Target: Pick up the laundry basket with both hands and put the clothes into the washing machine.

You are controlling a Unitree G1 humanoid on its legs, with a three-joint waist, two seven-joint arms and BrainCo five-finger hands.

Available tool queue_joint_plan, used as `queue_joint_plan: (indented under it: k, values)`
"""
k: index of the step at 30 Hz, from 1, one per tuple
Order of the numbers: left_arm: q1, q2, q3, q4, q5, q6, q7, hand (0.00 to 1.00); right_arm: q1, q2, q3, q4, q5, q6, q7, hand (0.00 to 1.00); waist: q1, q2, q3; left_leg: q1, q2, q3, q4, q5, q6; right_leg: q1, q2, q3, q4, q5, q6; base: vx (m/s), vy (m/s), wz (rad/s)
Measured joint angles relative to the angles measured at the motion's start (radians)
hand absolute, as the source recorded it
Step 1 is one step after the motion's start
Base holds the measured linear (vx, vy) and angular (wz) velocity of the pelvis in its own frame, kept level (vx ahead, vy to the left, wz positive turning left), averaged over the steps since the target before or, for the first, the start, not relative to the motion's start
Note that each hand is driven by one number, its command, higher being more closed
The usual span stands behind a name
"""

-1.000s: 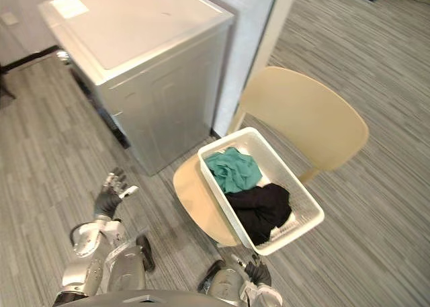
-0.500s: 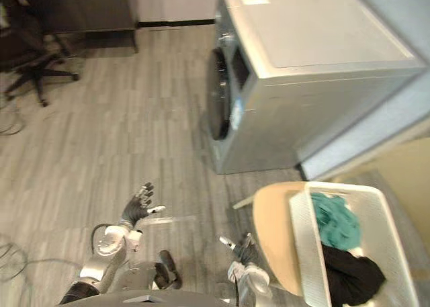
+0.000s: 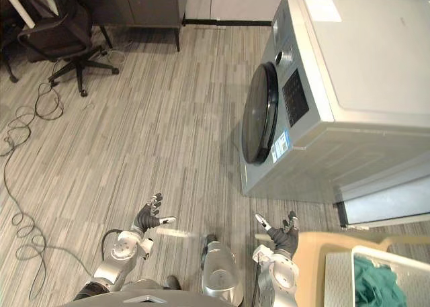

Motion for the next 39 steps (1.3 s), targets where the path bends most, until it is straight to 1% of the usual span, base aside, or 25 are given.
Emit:
queue_joint_plan:
  k: [2,3,5,7,8,11,12,13,14,15,17,19,20,21,22,25,26,27,28,29,30,32,35,38,39]
  values:
    - [0.039,-0.024,0.043,-0.038,-0.002,0.0,0.009,0.0,-0.001,-0.006,0.03,-0.088,0.0,-0.01,-0.009,0.0,0.043,0.005,0.002,-0.079,0.141,0.05,0.38,0.201,0.015,0.102,0.049,0.05,-0.016,-0.033,-0.048,0.47,-0.091,-1.15]
    - [0.062,-0.028,0.043,-0.058,-0.003,-0.002,0.017,0.0,-0.001,-0.016,0.049,-0.121,0.0,-0.023,-0.017,0.0,0.057,0.012,0.0,-0.116,0.197,0.046,0.529,0.204,0.015,0.15,0.065,0.091,-0.025,-0.055,-0.048,0.42,-0.024,-1.28]
    - [0.075,-0.036,0.055,-0.086,-0.003,-0.003,0.023,0.0,-0.002,-0.016,0.071,-0.141,-0.002,-0.032,-0.027,0.0,0.081,0.014,-0.002,-0.178,0.254,0.063,0.623,0.178,0.02,0.206,0.058,0.164,-0.047,-0.077,-0.037,0.43,0.035,-1.05]
    - [0.078,-0.049,0.082,-0.089,-0.004,-0.003,0.034,0.0,-0.002,-0.012,0.088,-0.142,-0.006,-0.03,-0.028,0.0,0.103,0.01,0.001,-0.217,0.282,0.094,0.56,0.147,0.025,0.231,0.033,0.228,-0.073,-0.088,-0.017,0.35,0.115,-0.86]
    - [0.079,-0.049,0.084,-0.091,-0.004,-0.003,0.036,0.0,0.002,-0.011,0.093,-0.142,-0.015,-0.029,-0.028,0.0,0.109,0.007,0.002,-0.226,0.281,0.101,0.508,0.137,0.021,0.242,0.022,0.243,-0.087,-0.094,-0.007,0.34,0.184,-0.73]
    - [0.112,-0.049,0.084,-0.119,-0.007,0.003,0.034,0.0,-0.008,-0.011,0.125,-0.142,-0.032,-0.012,-0.026,0.0,0.13,-0.004,0.004,-0.231,0.225,0.084,0.054,0.112,0.008,0.293,-0.046,0.324,-0.141,-0.13,0.055,0.35,0.323,-0.59]
    - [0.121,-0.049,0.084,-0.137,-0.007,0.003,0.033,0.0,-0.021,-0.017,0.133,-0.138,-0.066,-0.012,-0.024,0.0,0.14,-0.004,0.002,-0.22,0.172,0.023,-0.166,0.13,-0.019,0.29,-0.074,0.354,-0.149,-0.152,0.088,0.31,0.381,-0.65]
    - [0.124,-0.05,0.085,-0.143,-0.006,0.003,0.033,0.0,-0.02,-0.023,0.137,-0.132,-0.073,-0.012,-0.023,0.0,0.145,-0.002,0.001,-0.211,0.15,-0.02,-0.256,0.139,-0.035,0.285,-0.08,0.375,-0.147,-0.174,0.109,0.23,0.359,-0.89]
    - [0.142,-0.051,0.08,-0.143,-0.006,0.002,0.033,0.0,-0.038,-0.049,0.142,-0.113,-0.099,-0.012,-0.019,0.0,0.156,0.027,-0.016,-0.205,0.142,-0.093,-0.367,0.154,-0.078,0.279,-0.073,0.418,-0.15,-0.2,0.149,0.35,0.544,-1.13]
    - [0.145,-0.039,0.086,-0.12,-0.006,0.004,0.03,0.0,-0.074,-0.046,0.144,-0.039,-0.102,-0.008,-0.009,0.0,0.159,0.001,-0.025,-0.209,0.105,-0.105,-0.305,0.205,-0.097,0.277,-0.113,0.481,-0.151,-0.219,0.153,0.44,0.654,-1.06]
    - [0.149,-0.008,0.109,-0.116,-0.004,0.007,0.032,0.0,-0.086,-0.026,0.166,0.024,-0.112,-0.006,0.005,0.0,0.141,-0.056,-0.042,-0.254,0.07,-0.086,-0.202,0.113,-0.064,0.259,-0.15,0.537,-0.147,-0.167,0.166,0.4,0.5,-0.33]
    - [0.153,0.011,0.128,-0.116,-0.003,0.007,0.033,0.0,-0.099,-0.016,0.18,0.073,-0.153,0.008,0.016,0.0,0.155,-0.08,-0.05,-0.254,0.071,-0.033,-0.139,0.058,-0.038,0.224,-0.168,0.577,-0.11,-0.124,0.164,0.35,0.374,-0.53]
    - [0.154,0.025,0.13,-0.116,-0.003,0.007,0.033,0.0,-0.121,-0.014,0.183,0.093,-0.183,0.011,0.022,0.0,0.158,-0.084,-0.053,-0.244,0.069,-0.005,-0.129,0.051,-0.024,0.193,-0.179,0.584,-0.082,-0.09,0.177,0.42,0.39,-1.0]
    - [0.151,0.037,0.132,-0.119,-0.002,0.007,0.033,0.0,-0.167,-0.018,0.183,0.126,-0.219,0.012,0.023,0.0,0.152,-0.075,-0.049,-0.223,0.075,0.021,-0.14,0.053,-0.011,0.148,-0.182,0.581,-0.039,-0.04,0.223,0.33,0.254,-0.91]
    - [0.15,0.041,0.139,-0.123,-0.002,0.007,0.033,0.0,-0.196,-0.021,0.183,0.148,-0.232,0.013,0.023,0.0,0.152,-0.063,-0.042,-0.202,0.078,0.033,-0.16,0.054,-0.006,0.119,-0.177,0.578,-0.01,-0.038,0.251,0.34,0.218,-1.23]
    - [0.109,0.042,0.155,-0.124,-0.002,0.003,0.037,0.0,-0.359,-0.091,0.197,0.215,-0.334,0.03,0.018,0.0,0.169,0.035,-0.011,-0.073,0.113,0.091,-0.316,0.06,-0.016,-0.056,-0.138,0.348,0.022,-0.109,0.214,0.19,0.073,-1.36]
    - [0.078,0.038,0.151,-0.124,-0.002,0.002,0.037,0.0,-0.404,-0.139,0.198,0.215,-0.354,0.031,0.014,0.0,0.163,0.064,-0.002,-0.063,0.128,0.108,-0.337,0.066,-0.022,-0.112,-0.123,0.255,-0.039,-0.088,0.183,0.17,-0.013,-0.71]
    - [0.036,0.04,0.147,-0.122,-0.002,-0.006,0.037,0.0,-0.431,-0.178,0.193,0.214,-0.383,0.032,-0.004,0.0,0.156,0.073,0.005,-0.07,0.121,0.111,-0.333,0.074,-0.027,-0.138,-0.117,0.219,-0.138,-0.01,0.165,0.18,-0.04,-0.22]
    - [0.019,0.042,0.147,-0.122,-0.003,-0.01,0.036,0.0,-0.432,-0.19,0.185,0.214,-0.401,0.037,-0.01,0.0,0.153,0.066,0.007,-0.069,0.112,0.109,-0.326,0.073,-0.027,-0.138,-0.112,0.219,-0.198,0.058,0.165,0.18,-0.099,0.46]
    - [-0.002,0.047,0.149,-0.121,-0.003,-0.019,0.036,0.0,-0.431,-0.198,0.166,0.214,-0.428,0.058,-0.026,0.0,0.137,0.029,0.016,-0.065,0.077,0.089,-0.301,0.071,-0.031,-0.121,-0.12,0.232,-0.274,0.251,0.155,0.23,-0.135,0.59]
    - [-0.016,0.008,0.151,-0.103,-0.004,-0.025,0.038,0.0,-0.473,-0.242,0.144,0.216,-0.457,0.081,-0.035,0.0,0.128,0.08,0.04,-0.095,0.107,0.058,-0.255,0.092,-0.05,-0.111,-0.102,0.223,-0.272,0.268,0.157,0.22,-0.128,0.49]
    - [-0.017,-0.01,0.14,-0.098,-0.004,-0.028,0.037,0.0,-0.516,-0.254,0.119,0.215,-0.479,0.096,-0.054,0.0,0.131,0.072,0.052,-0.153,0.097,0.023,-0.265,0.08,-0.058,-0.112,-0.108,0.222,-0.293,0.265,0.154,0.12,-0.093,0.09]
    - [-0.02,-0.023,0.118,-0.079,-0.004,-0.028,0.037,0.0,-0.529,-0.249,0.103,0.206,-0.493,0.115,-0.086,0.0,0.134,0.088,0.063,-0.204,0.102,-0.016,-0.365,0.198,-0.044,-0.11,-0.079,0.188,-0.295,0.254,0.152,0.03,-0.067,0.08]
    - [-0.041,-0.02,0.116,-0.079,-0.004,-0.027,0.037,0.0,-0.549,-0.242,0.038,0.179,-0.493,0.126,-0.126,0.0,0.136,0.067,0.106,-0.227,0.08,-0.064,-0.403,0.199,-0.055,-0.124,-0.089,0.148,-0.292,0.244,0.158,-0.05,0.023,0.49]
    - [-0.043,-0.008,0.118,-0.079,-0.004,-0.025,0.039,0.0,-0.575,-0.242,0.011,0.178,-0.492,0.137,-0.147,0.0,0.153,0.054,0.13,-0.239,0.072,-0.068,-0.401,0.204,-0.053,-0.134,-0.097,0.146,-0.29,0.248,0.161,-0.11,0.057,0.31]
